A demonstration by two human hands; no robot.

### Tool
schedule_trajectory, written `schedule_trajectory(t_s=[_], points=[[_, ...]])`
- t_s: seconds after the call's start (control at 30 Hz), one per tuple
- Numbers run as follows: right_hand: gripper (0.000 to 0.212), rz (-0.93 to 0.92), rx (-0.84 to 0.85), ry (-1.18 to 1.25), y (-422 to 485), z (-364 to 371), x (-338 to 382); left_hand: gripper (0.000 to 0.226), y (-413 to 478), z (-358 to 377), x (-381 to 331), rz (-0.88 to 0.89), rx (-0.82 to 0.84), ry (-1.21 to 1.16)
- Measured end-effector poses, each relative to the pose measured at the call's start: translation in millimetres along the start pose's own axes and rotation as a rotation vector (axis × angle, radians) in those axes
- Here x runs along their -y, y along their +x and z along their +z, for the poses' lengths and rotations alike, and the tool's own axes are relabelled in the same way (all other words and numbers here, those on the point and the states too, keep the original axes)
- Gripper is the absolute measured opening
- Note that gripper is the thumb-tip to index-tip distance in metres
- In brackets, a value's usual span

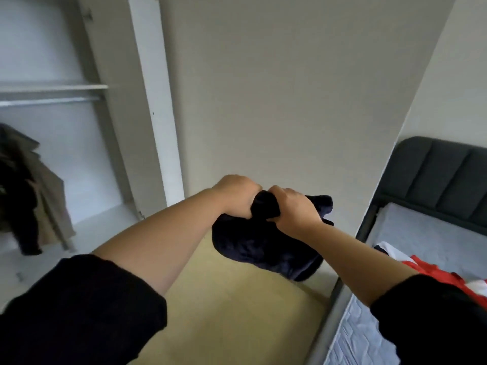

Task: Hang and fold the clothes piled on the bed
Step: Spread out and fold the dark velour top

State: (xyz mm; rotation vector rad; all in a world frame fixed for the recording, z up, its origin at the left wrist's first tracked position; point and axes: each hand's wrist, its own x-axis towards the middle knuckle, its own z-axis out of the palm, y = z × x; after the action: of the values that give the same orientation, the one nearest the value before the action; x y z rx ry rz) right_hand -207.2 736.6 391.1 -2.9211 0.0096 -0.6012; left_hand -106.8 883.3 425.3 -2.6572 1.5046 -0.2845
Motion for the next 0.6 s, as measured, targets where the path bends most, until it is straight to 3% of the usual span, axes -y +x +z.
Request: schedule_trajectory(t_s=[0.2,0.37,0.47,0.6], points=[[0.072,-0.160,0.017,0.065,91,34,50,0.022,-33,0,98,-0.205,-0.084,0.079],[0.111,-0.269,0.187,-0.002,187,83,100,0.024,-53,11,207,-0.406,-0.036,0.120],[0.111,-0.370,0.238,-0.017,260,125,127,0.022,-50,23,285,-0.489,-0.001,0.158],[0.083,-0.372,0.171,0.029,370,176,150,0.015,-15,32,385,-0.524,0.035,0.164]])
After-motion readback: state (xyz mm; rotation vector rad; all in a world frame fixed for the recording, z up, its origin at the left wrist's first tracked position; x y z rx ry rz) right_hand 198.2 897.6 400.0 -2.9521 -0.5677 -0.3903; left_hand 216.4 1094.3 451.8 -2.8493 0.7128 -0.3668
